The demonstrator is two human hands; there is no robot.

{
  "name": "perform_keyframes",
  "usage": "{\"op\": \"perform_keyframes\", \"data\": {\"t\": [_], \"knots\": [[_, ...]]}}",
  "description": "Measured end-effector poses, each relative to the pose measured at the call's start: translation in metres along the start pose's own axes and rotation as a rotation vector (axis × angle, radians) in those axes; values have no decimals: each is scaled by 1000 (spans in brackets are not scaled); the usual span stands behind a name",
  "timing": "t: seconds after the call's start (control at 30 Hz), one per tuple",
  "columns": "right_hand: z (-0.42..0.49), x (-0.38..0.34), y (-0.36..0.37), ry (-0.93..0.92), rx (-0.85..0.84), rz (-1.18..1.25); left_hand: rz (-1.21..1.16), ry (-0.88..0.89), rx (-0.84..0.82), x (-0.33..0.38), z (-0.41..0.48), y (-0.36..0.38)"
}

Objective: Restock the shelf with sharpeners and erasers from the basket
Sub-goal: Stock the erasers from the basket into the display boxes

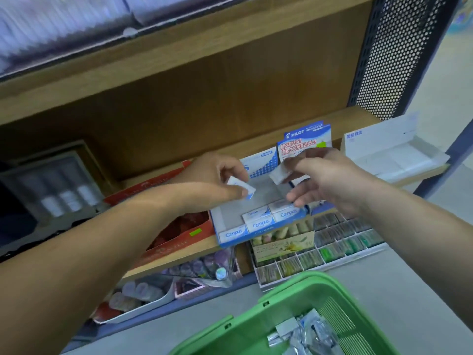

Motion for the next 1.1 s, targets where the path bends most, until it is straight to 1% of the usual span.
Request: {"op": "perform_keyframes", "data": {"t": [0.07,0.1,0.17,0.27,0.37,0.43,0.53,0.63,0.67,0.7,0.77,0.8,0.83,0.87,1.0,1.1], "knots": [[3,6,-1,-4,20,-53,186,-23,-41,-12,1,1],[5,9,0,-4,23,-74,240,-42,-50,-18,1,2],[6,13,3,-2,18,-98,285,-80,-64,-28,3,5],[6,18,8,18,-25,-152,326,-78,-116,-33,4,13],[3,23,19,32,-96,-255,482,-50,-168,-40,6,26],[3,25,25,19,-107,-303,575,-41,-184,-49,8,30],[4,24,27,-12,-93,-306,612,-63,-239,-60,9,34],[6,26,26,-4,-86,-228,612,-42,-231,-55,5,35],[6,27,25,2,-85,-186,598,-17,-185,-47,5,32],[6,26,22,3,-83,-141,525,4,-125,-37,6,29],[4,24,13,-5,-81,-58,220,3,-51,-14,5,29],[2,21,8,-13,-84,-25,75,6,-56,0,5,36],[-1,19,0,-19,-86,0,-16,18,-74,14,5,45],[-4,17,-8,-17,-83,14,-48,32,-87,26,8,54],[-15,27,-47,21,-75,101,-106,73,-54,55,32,88],[-28,38,-88,42,-76,84,-153,82,-139,81,52,122]]}}
Point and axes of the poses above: each hand's wrist, its own z-axis towards the middle knuckle, its own y-axis out of the palm, x = y × z, the point moved 10 cm from there along z, towards the middle knuckle, and after that the axes turned 11 degrees about -z, right-handed, at the moved point
